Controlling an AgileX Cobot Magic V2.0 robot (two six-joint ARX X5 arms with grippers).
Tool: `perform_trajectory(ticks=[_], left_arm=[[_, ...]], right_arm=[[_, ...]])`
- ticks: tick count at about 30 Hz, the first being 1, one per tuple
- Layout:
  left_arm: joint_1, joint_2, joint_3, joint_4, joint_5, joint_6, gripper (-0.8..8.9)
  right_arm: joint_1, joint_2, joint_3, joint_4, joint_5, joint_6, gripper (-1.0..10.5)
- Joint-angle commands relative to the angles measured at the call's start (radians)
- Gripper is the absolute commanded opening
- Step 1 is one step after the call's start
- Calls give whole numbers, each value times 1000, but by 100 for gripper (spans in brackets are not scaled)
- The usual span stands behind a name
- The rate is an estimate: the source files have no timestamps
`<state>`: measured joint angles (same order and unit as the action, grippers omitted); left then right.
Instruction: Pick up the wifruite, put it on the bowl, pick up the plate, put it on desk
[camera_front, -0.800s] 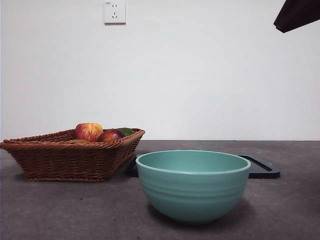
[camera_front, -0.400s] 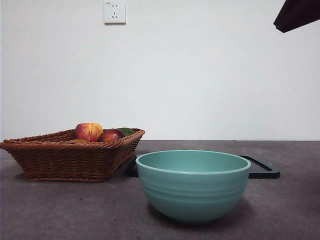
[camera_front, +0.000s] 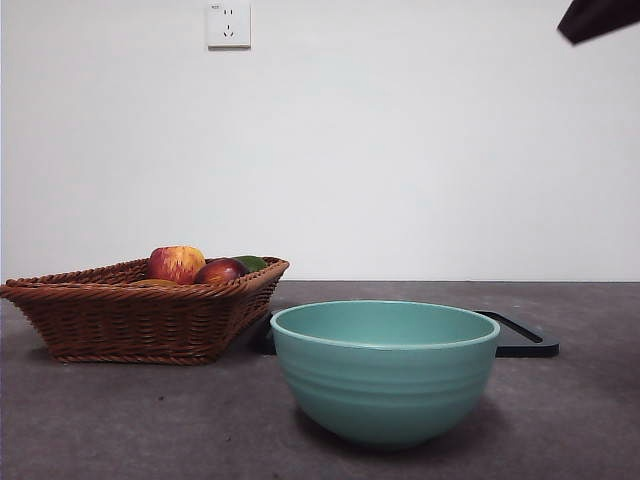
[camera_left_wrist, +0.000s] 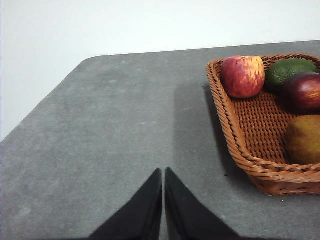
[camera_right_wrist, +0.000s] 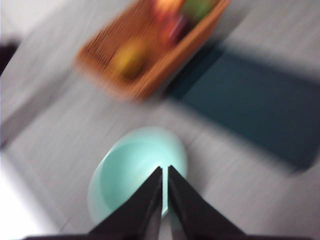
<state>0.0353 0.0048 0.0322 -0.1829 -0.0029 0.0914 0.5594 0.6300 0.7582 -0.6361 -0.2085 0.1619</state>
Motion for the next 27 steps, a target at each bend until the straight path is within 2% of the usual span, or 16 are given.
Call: perform_trajectory(ticks=[1,8,12,19,27], left_arm=[[3,-2,-21,-7,-2,-3,8],[3,-2,-20,-7,-2,-3,8],[3,-2,-21,-7,-2,-3,8],[3,-2,-20,-7,-2,-3,8],[3,-2,-20,-7,-2,-3,8]], right_arm=[[-97,-35,4,85,28,-69,7],[-362,-155,-68,278,63,-175,7],[-452,-247,-196,438,69,-189,7],[-535,-396,-463,661,113,-188,7],[-589,-521,-646,710,183,-181,7]])
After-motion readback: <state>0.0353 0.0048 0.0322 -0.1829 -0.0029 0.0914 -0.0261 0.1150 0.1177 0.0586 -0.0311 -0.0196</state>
